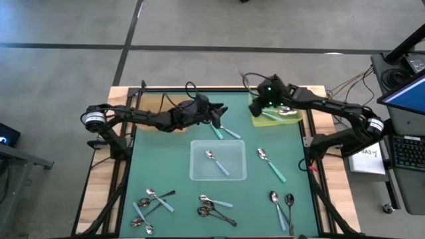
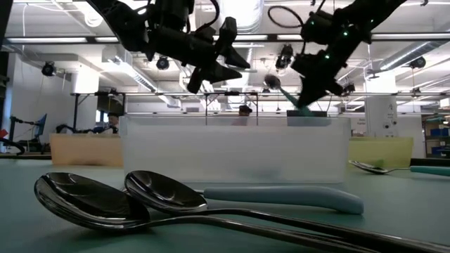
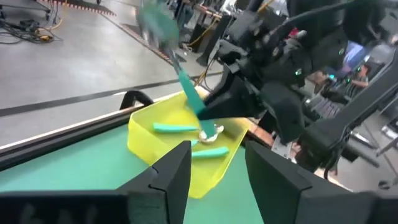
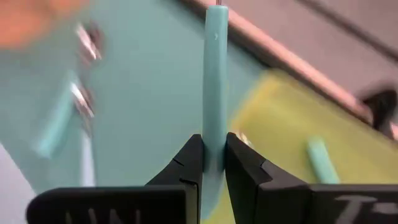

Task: Sort silverware by color (type)
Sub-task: Put the light blue spoon into the yellow bin, then put the blue spoon into the white bin

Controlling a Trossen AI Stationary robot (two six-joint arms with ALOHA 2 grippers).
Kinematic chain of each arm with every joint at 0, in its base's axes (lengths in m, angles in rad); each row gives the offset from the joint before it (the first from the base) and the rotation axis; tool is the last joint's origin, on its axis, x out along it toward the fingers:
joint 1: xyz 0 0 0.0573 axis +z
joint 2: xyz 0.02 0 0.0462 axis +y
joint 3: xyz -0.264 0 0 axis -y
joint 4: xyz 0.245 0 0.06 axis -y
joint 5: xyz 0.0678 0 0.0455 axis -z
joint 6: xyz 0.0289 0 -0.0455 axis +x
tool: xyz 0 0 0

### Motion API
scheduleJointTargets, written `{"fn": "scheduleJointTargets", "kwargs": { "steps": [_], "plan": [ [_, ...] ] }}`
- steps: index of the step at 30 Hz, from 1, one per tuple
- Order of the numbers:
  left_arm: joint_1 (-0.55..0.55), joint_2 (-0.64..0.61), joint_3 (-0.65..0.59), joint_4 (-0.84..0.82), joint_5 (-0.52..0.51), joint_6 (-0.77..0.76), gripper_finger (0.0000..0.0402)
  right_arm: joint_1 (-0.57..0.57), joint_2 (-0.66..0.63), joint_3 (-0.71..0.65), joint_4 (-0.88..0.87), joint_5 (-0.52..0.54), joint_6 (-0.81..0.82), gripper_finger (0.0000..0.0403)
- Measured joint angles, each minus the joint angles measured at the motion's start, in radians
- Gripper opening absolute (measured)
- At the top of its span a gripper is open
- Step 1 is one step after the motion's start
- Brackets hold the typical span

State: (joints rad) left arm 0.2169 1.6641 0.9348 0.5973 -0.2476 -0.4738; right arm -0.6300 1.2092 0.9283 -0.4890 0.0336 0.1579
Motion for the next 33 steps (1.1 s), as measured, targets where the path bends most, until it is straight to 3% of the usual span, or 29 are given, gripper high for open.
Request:
{"fn": "scheduleJointTargets", "kwargs": {
  "steps": [6,11,14,21,25,28,33],
  "plan": [
    [0.000,-0.017,0.000,-0.074,0.106,0.030,0.0130,-0.013,0.056,0.000,-0.211,0.232,-0.046,0.0033],
    [0.000,-0.066,-0.001,-0.252,0.217,0.047,0.0129,-0.012,0.142,0.000,-0.249,0.276,-0.055,0.0033],
    [-0.001,-0.124,-0.001,-0.430,0.244,0.064,0.0129,-0.012,0.185,0.000,-0.252,0.281,-0.067,0.0043],
    [-0.040,-0.302,-0.002,-1.090,0.239,0.013,0.0129,-0.010,0.188,0.000,-0.268,0.282,-0.064,0.0143],
    [-0.149,-0.398,-0.013,-1.417,0.238,-0.176,0.0129,-0.005,0.151,0.000,-0.269,0.282,-0.043,0.0172],
    [-0.296,-0.445,-0.014,-1.585,0.248,-0.313,0.0129,-0.005,0.126,0.000,-0.265,0.282,-0.042,0.0178],
    [-0.597,-0.461,-0.014,-1.589,0.291,-0.417,0.0129,-0.005,0.111,0.000,-0.203,0.282,-0.064,0.0172]
  ]
}}
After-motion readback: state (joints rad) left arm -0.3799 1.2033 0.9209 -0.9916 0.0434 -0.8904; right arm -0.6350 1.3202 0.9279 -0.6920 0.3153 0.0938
